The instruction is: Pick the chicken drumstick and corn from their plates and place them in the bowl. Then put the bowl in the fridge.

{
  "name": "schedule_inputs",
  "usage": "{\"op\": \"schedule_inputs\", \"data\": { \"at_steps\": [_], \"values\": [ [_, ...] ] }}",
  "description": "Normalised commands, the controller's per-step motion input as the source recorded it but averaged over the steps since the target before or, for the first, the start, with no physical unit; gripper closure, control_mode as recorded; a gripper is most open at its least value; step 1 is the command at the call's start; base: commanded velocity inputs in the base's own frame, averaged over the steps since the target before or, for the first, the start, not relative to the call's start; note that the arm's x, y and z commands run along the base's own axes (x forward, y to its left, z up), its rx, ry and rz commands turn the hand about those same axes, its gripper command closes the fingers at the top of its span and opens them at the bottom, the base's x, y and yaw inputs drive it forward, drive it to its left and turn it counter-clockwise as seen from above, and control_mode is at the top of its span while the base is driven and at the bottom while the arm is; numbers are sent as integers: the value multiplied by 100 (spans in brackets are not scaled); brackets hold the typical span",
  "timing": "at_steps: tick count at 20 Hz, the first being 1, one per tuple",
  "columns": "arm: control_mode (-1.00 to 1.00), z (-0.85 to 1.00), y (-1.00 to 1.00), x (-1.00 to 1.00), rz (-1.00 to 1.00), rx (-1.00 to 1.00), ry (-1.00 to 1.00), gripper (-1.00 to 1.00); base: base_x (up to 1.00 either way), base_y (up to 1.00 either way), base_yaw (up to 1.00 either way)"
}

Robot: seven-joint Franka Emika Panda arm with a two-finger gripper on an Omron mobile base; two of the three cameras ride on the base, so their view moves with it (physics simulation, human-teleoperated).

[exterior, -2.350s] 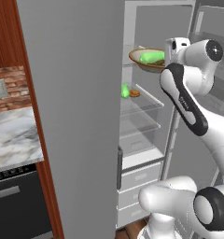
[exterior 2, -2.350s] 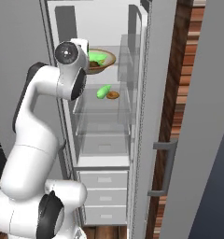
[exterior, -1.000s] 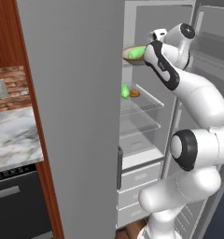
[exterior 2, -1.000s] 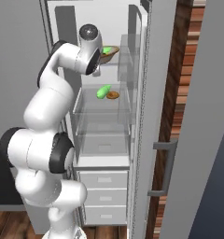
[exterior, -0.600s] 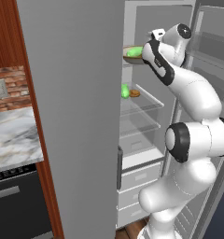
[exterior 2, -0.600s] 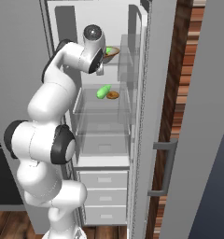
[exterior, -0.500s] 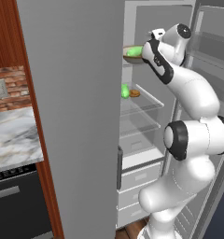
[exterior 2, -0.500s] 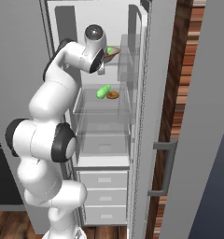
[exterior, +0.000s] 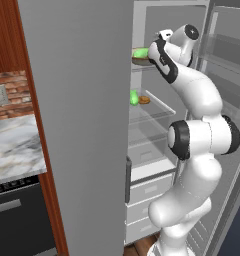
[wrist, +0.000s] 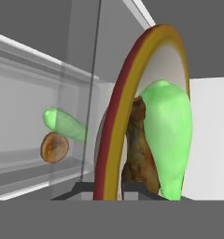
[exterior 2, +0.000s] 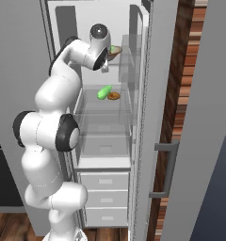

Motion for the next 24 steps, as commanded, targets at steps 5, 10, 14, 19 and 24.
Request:
{"op": "schedule_inputs", "data": {
  "at_steps": [5,10,14,19,24],
  "values": [
    [-100,0,0,39,0,0,0,100,0,0,0],
    [-100,0,1,33,0,2,0,100,0,0,0],
    [-100,0,0,29,1,2,0,100,0,0,0],
    [-100,0,0,27,2,3,0,100,0,0,0],
    [-100,-5,0,10,0,3,1,-100,0,0,0]
  ]
}}
